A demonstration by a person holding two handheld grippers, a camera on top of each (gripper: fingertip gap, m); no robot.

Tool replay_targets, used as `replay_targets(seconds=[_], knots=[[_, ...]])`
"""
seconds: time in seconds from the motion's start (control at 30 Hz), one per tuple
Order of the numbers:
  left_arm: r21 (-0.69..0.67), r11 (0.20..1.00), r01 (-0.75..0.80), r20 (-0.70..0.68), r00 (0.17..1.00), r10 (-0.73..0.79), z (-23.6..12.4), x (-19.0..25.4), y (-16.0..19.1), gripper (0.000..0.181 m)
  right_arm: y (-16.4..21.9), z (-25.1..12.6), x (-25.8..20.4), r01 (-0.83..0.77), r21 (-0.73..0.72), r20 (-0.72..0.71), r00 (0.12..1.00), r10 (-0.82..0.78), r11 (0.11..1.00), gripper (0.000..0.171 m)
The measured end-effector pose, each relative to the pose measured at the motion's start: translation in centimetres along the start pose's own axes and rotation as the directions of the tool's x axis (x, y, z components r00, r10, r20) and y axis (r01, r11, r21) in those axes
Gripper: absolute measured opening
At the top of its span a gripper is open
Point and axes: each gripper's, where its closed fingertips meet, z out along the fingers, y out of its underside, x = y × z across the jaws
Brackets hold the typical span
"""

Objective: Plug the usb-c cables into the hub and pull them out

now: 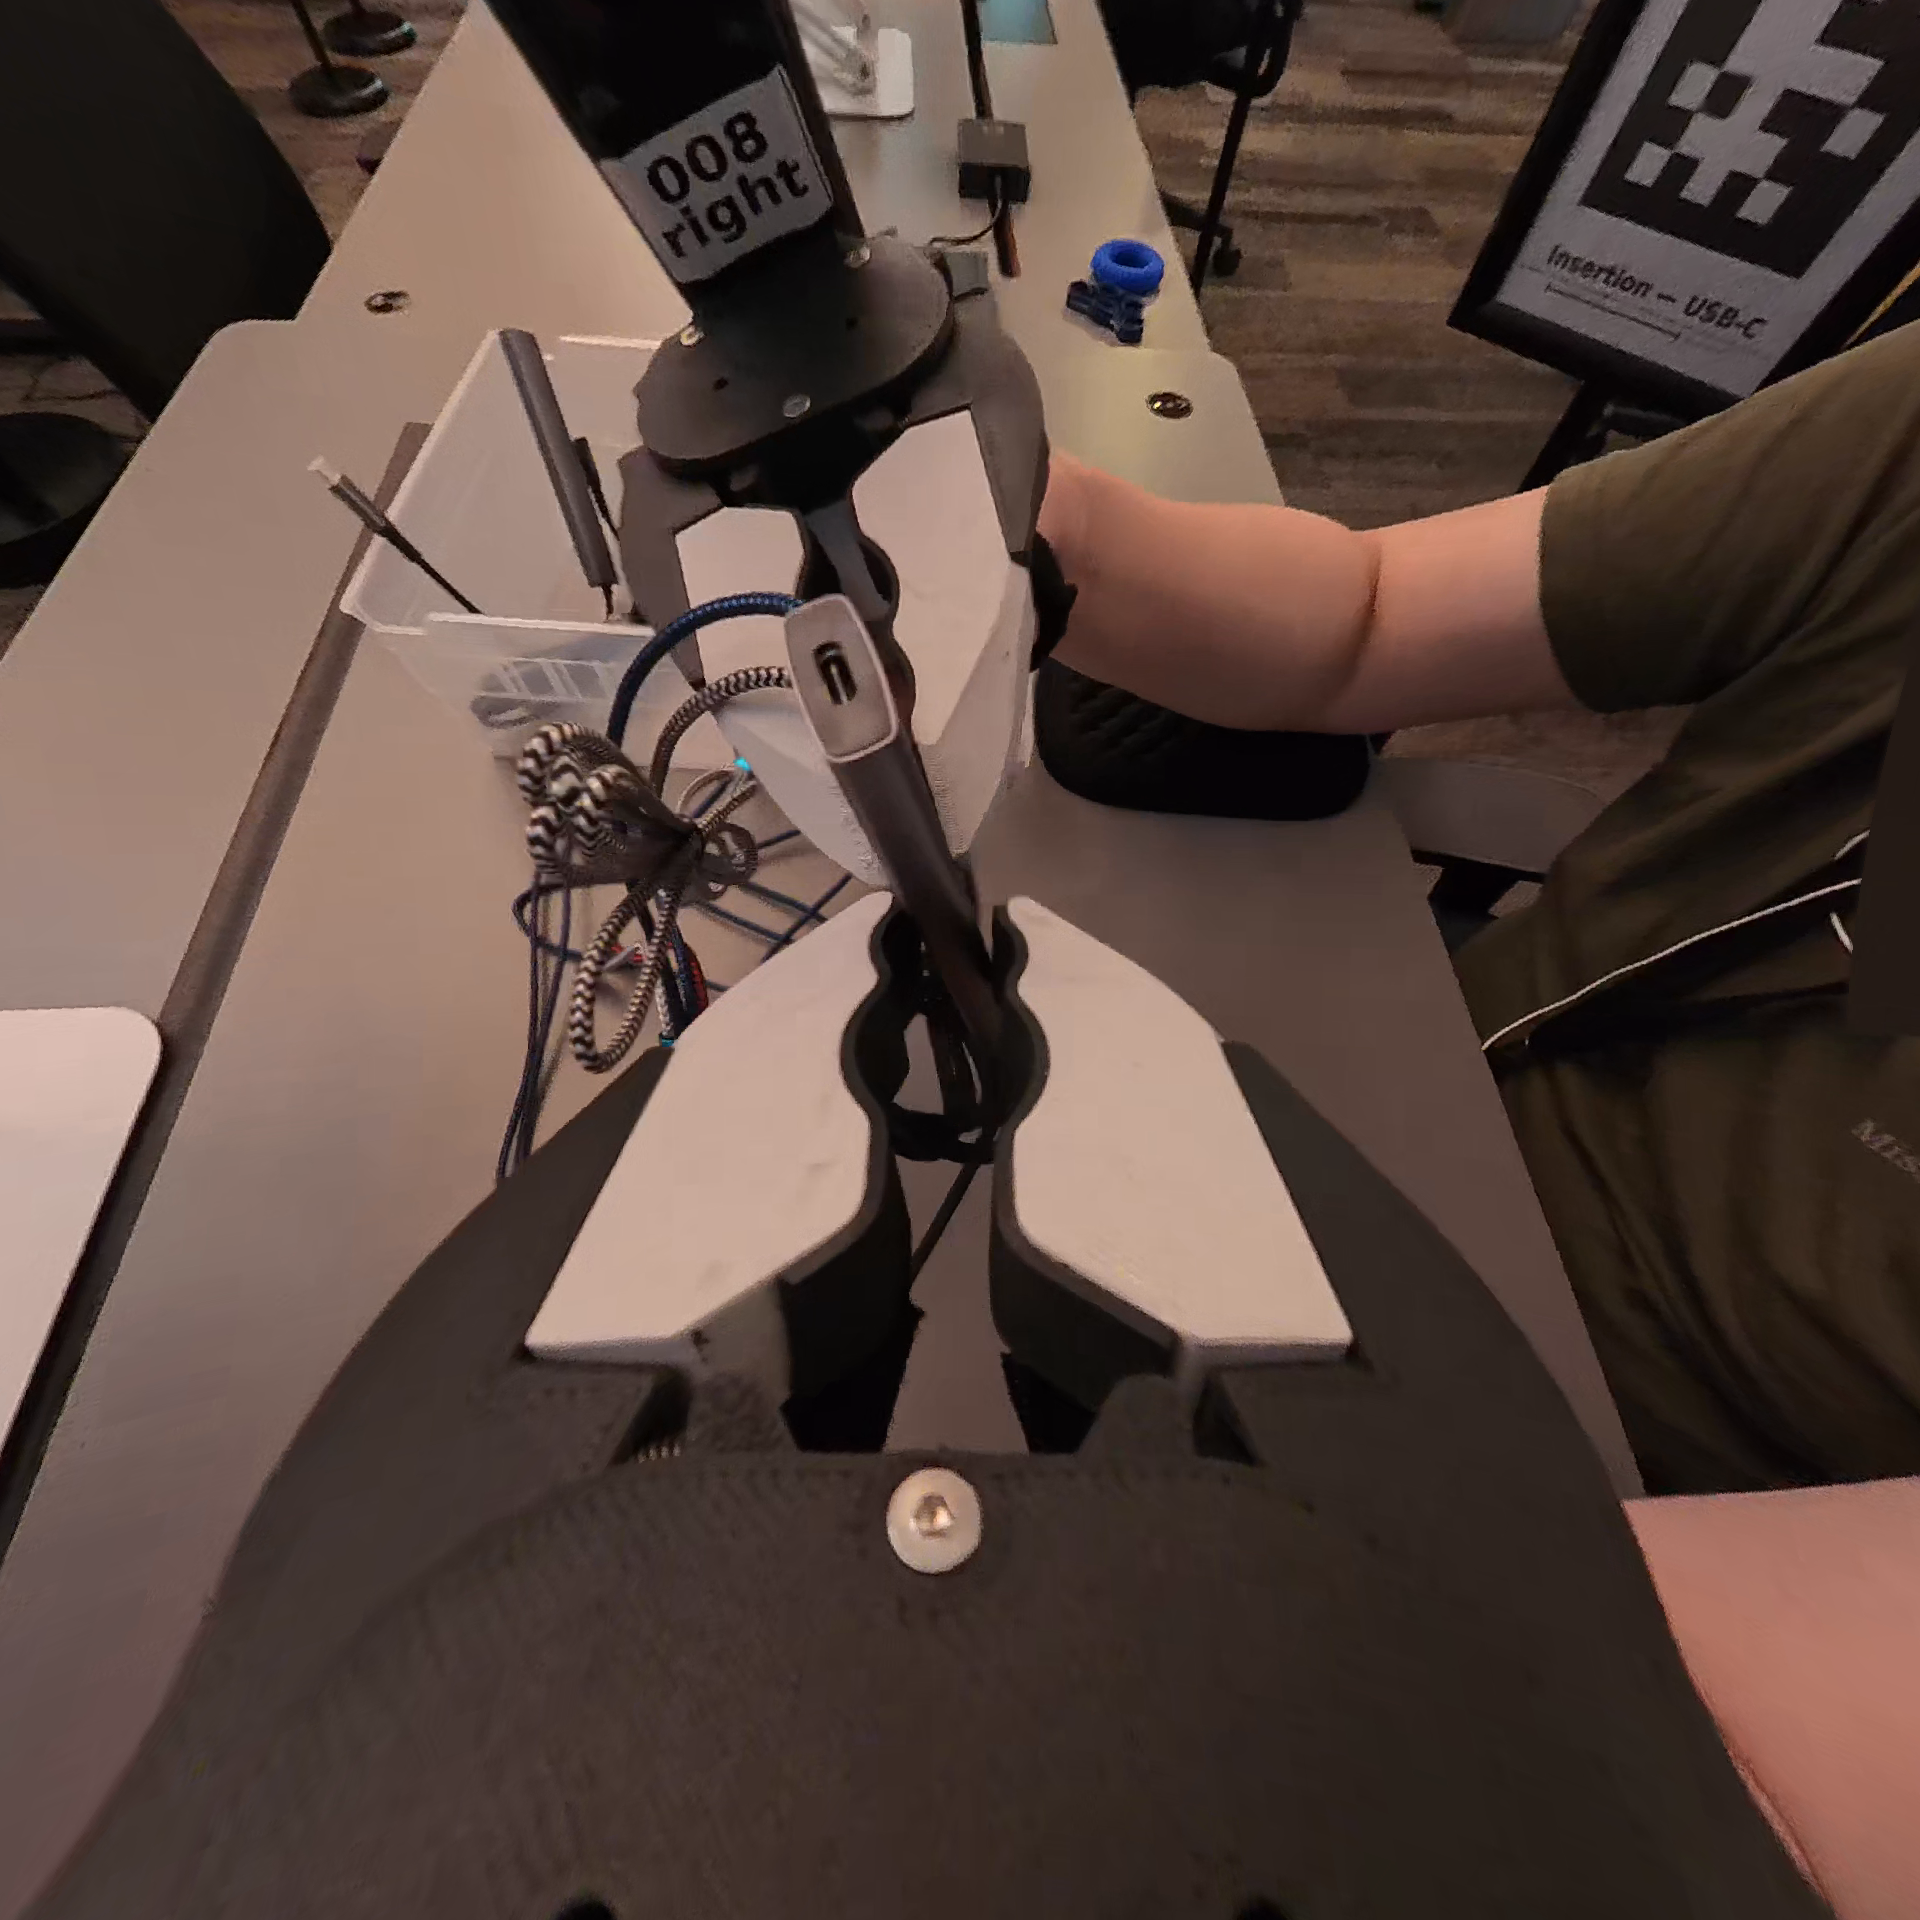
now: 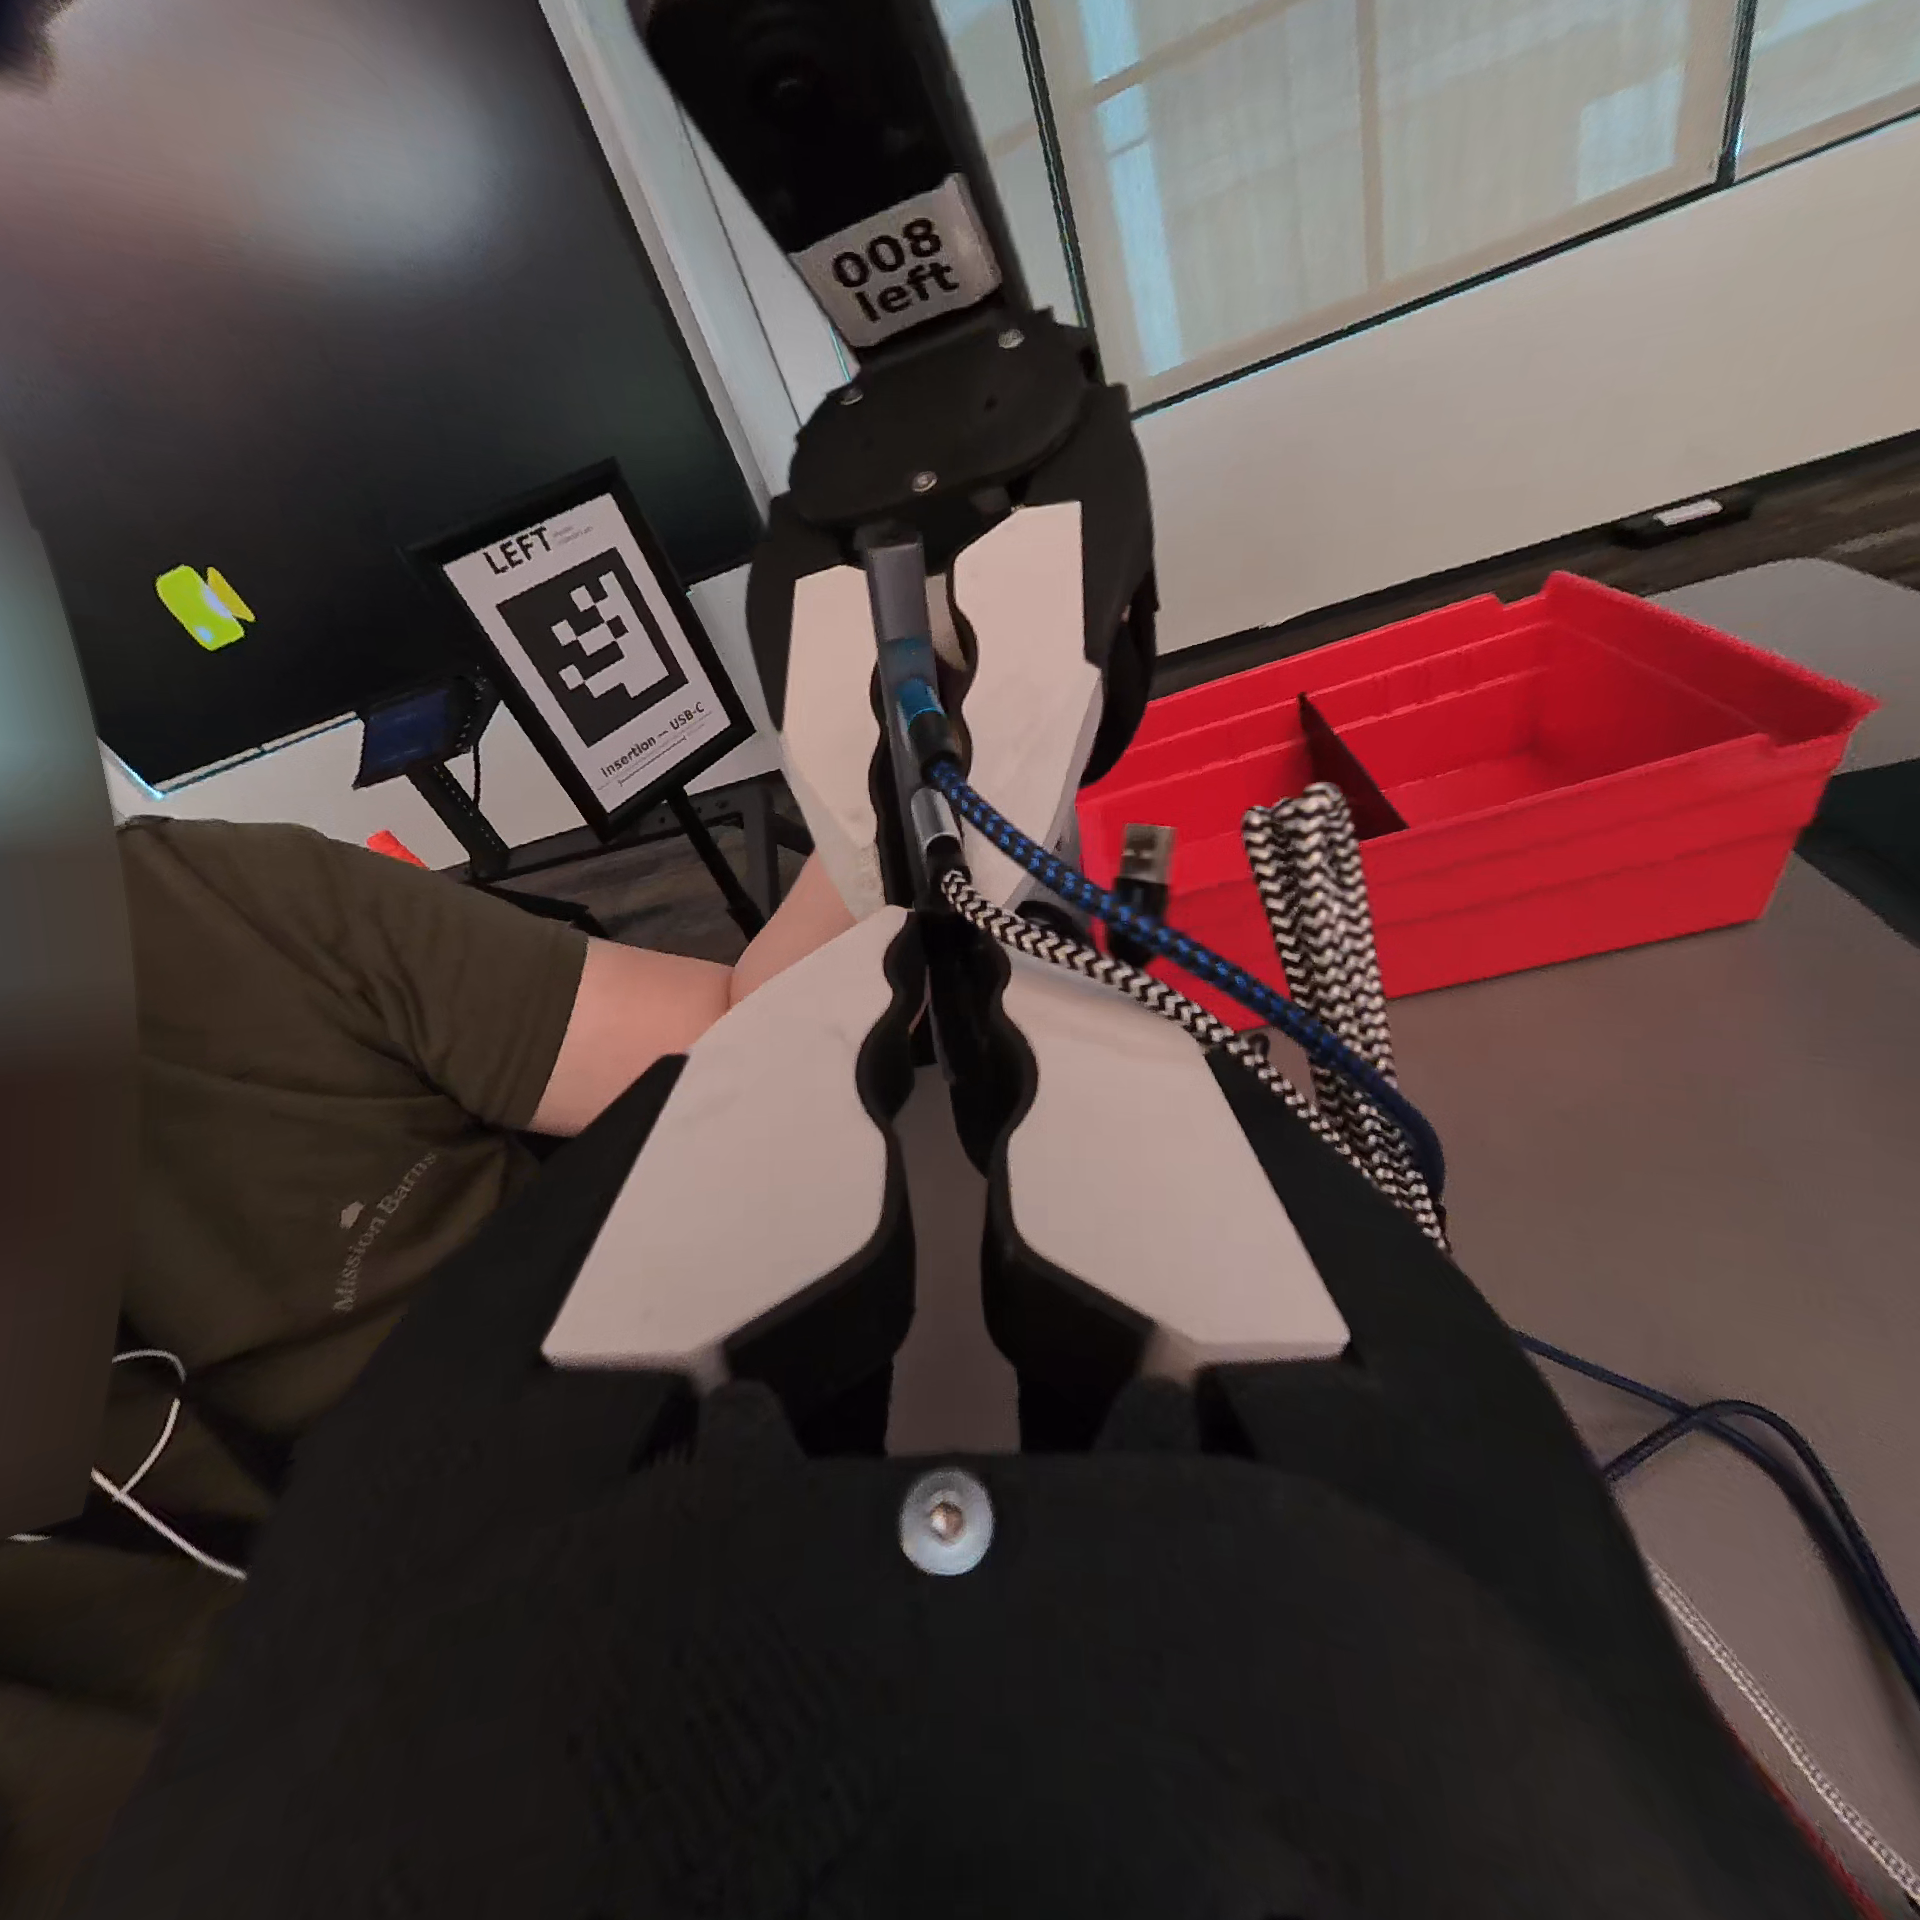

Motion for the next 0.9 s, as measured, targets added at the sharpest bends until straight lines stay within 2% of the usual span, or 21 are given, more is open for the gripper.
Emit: replay_targets(seconds=[0.27,0.4,0.63,0.9], knots=[[0.054,0.998,0.011,-0.032,0.999,-0.009,0.2,-0.5,-0.8,0.012,-0.6,-0.6,0.2,0.019,0.008,-0.047,0.999,-0.019,1.0,0.008],[0.124,0.992,0.009,-0.059,0.998,-0.001,0.0,-0.3,-2.0,0.011,-1.6,-1.1,-0.6,0.065,0.037,-0.059,0.996,-0.063,0.997,0.01],[0.166,0.985,0.042,-0.072,0.997,-0.031,-0.6,-0.5,-2.4,0.011,-2.2,-1.7,-0.2,0.071,0.072,-0.086,0.994,-0.065,0.995,0.006],[0.114,0.989,0.098,-0.084,0.993,-0.089,-0.9,-0.9,-1.4,0.011,-1.5,-1.0,0.6,-0.002,0.082,-0.066,0.998,0.008,0.997,0.007]])
